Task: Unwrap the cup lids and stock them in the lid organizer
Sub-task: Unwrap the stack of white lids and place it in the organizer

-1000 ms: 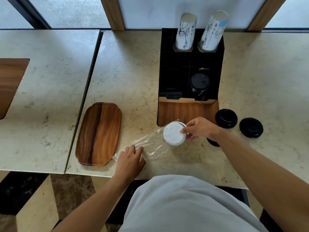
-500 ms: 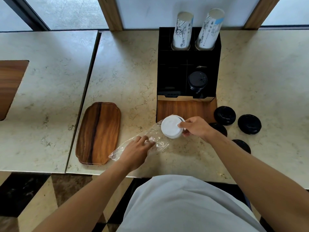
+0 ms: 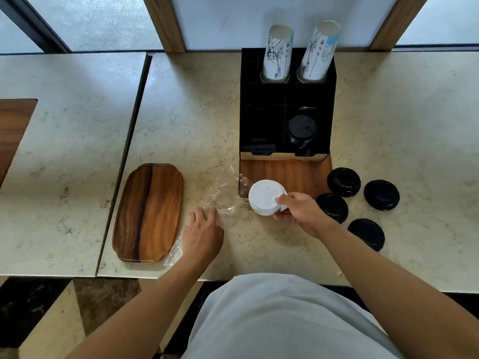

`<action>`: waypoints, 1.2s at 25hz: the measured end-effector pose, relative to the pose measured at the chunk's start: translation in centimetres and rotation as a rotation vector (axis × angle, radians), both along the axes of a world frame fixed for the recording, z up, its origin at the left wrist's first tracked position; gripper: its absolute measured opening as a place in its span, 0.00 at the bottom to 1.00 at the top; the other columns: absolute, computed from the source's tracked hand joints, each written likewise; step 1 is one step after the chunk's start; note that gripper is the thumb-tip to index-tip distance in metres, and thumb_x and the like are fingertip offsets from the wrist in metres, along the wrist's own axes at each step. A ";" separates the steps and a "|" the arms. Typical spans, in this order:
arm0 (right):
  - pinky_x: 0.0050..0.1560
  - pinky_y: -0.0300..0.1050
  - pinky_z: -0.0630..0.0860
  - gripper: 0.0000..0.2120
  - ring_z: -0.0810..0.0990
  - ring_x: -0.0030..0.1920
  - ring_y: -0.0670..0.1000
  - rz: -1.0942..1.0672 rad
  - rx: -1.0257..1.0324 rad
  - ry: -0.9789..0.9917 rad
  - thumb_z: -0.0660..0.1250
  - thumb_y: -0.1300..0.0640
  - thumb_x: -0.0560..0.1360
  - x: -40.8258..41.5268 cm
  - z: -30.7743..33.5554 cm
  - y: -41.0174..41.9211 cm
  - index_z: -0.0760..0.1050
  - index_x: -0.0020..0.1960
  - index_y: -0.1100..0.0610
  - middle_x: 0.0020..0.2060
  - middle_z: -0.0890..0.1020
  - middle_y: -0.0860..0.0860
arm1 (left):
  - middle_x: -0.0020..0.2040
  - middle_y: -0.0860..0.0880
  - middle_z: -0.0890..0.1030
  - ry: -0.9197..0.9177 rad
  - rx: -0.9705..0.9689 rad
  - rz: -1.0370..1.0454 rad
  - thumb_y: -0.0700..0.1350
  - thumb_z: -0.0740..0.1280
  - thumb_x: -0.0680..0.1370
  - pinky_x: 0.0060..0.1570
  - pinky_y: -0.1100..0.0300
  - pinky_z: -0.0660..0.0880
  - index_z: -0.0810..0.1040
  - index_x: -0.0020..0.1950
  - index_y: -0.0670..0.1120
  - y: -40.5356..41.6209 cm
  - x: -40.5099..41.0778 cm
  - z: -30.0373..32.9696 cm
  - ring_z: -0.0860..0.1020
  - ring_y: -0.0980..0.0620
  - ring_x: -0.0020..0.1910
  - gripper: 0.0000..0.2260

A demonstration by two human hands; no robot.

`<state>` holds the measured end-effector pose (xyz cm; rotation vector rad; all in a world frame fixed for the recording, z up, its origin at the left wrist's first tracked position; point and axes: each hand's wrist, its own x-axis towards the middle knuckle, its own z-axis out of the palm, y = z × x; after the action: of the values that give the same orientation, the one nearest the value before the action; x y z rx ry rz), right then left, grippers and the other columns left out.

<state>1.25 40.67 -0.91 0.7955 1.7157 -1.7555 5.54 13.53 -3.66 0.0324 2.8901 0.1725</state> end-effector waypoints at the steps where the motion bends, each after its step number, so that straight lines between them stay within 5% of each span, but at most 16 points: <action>1: 0.59 0.58 0.83 0.17 0.85 0.55 0.57 0.006 0.004 -0.002 0.72 0.56 0.78 0.2 -0.2 -0.2 0.77 0.62 0.64 0.60 0.82 0.59 | 0.56 0.42 0.75 -0.008 -0.003 0.040 0.48 0.65 0.77 0.39 0.49 0.76 0.73 0.68 0.45 0.0 -0.2 0.1 0.73 0.41 0.54 0.20; 7: 0.57 0.56 0.85 0.21 0.86 0.55 0.57 0.019 0.092 -0.030 0.74 0.53 0.75 1.4 -1.2 -1.4 0.79 0.64 0.61 0.59 0.83 0.56 | 0.58 0.41 0.71 -0.069 0.007 0.278 0.49 0.63 0.76 0.47 0.49 0.76 0.72 0.65 0.39 0.3 -1.5 1.0 0.70 0.42 0.58 0.20; 15: 0.54 0.55 0.86 0.24 0.86 0.55 0.56 -0.025 0.098 -0.027 0.76 0.50 0.73 1.2 -0.8 -2.1 0.76 0.65 0.59 0.59 0.82 0.54 | 0.54 0.41 0.75 0.098 0.085 0.223 0.43 0.67 0.73 0.47 0.49 0.76 0.76 0.58 0.40 -0.4 -2.9 2.6 0.74 0.42 0.51 0.14; 19: 0.55 0.55 0.85 0.34 0.86 0.56 0.56 -0.039 0.045 0.007 0.78 0.45 0.62 0.8 -0.2 -2.5 0.78 0.63 0.61 0.59 0.83 0.56 | 0.52 0.47 0.81 0.088 0.413 0.243 0.43 0.66 0.78 0.47 0.55 0.76 0.79 0.56 0.43 1.2 -3.7 3.5 0.79 0.49 0.49 0.08; 25: 0.56 0.56 0.85 0.25 0.86 0.57 0.58 -0.058 -0.019 0.035 0.77 0.53 0.72 -0.1 0.5 -2.8 0.75 0.65 0.62 0.60 0.82 0.57 | 0.50 0.49 0.86 -0.177 1.033 0.575 0.51 0.63 0.83 0.46 0.49 0.85 0.80 0.52 0.52 5.1 -5.2 5.5 0.86 0.51 0.47 0.07; 30: 0.56 0.56 0.85 0.22 0.88 0.52 0.55 -0.080 0.010 0.081 0.77 0.51 0.73 -1.0 1.4 -2.3 0.76 0.62 0.60 0.58 0.84 0.56 | 0.56 0.47 0.85 -0.221 1.104 0.530 0.51 0.70 0.80 0.48 0.49 0.85 0.81 0.63 0.47 5.7 -6.2 5.5 0.85 0.52 0.50 0.14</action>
<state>0.25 38.40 0.48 0.8176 1.7686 -1.8572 -0.62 19.26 1.89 -0.5066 2.1579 1.6701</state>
